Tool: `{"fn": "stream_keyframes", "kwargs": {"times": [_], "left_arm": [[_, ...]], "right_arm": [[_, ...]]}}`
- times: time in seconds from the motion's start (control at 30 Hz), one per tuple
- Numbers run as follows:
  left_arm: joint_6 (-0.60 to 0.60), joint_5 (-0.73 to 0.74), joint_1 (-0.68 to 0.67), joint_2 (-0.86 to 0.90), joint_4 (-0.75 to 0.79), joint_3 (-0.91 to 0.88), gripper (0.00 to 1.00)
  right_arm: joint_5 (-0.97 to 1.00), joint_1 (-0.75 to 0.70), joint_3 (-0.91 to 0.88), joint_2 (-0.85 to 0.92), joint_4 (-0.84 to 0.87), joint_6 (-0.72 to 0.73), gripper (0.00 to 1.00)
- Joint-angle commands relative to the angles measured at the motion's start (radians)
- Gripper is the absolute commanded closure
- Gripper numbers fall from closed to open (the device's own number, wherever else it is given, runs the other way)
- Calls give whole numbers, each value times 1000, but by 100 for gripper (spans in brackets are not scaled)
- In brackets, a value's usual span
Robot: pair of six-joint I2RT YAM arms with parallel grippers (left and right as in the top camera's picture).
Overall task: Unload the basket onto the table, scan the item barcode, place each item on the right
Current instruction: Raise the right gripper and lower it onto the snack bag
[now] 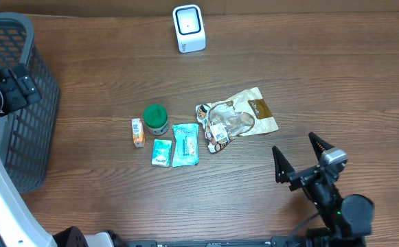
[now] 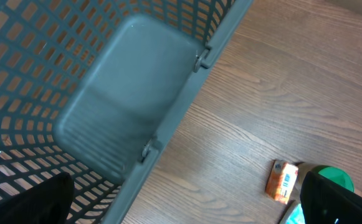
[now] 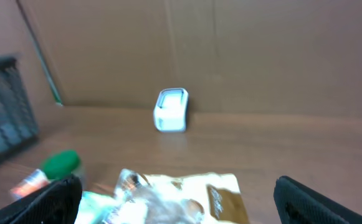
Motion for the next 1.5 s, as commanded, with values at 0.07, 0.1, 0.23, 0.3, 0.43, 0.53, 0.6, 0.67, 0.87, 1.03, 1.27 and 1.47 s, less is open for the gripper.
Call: {"fn": "stream_keyframes", "kwargs": {"times": [0.07, 0.1, 0.23, 0.3, 0.43, 0.53, 0.6, 0.67, 0.87, 1.03, 1.27, 1.47], "left_arm": [[23, -9, 3, 3, 2, 14, 0], [23, -9, 3, 3, 2, 14, 0], [22, -9, 3, 3, 2, 14, 1], [23, -9, 3, 3, 2, 14, 1], [23, -9, 3, 3, 2, 14, 0], [23, -9, 3, 3, 2, 14, 1], [23, -9, 3, 3, 2, 14, 1], [23, -9, 3, 3, 2, 14, 1], [23, -9, 3, 3, 2, 14, 0], [23, -9, 3, 3, 2, 14, 1], [23, -9, 3, 3, 2, 14, 0], [23, -9, 3, 3, 2, 14, 1]], "right_arm": [[-50, -5, 311, 163, -182, 24, 0], [-55, -5, 365, 205, -232, 24, 0], [-77, -5, 590, 410, -471, 24, 0], [-100, -5, 666, 504, -562, 24, 0], [-144, -5, 734, 662, -641, 24, 0], [-151, -5, 734, 756, -633, 28, 0], [-174, -5, 734, 821, -593, 27, 0], [-224, 0, 742, 904, -534, 28, 0], [-175, 72, 1078, 1299, -674, -4, 0], [3, 134, 1442, 1593, -830, -6, 0], [114, 203, 1527, 1773, -781, -63, 15], [145, 273, 1526, 1884, -784, -263, 22]]}}
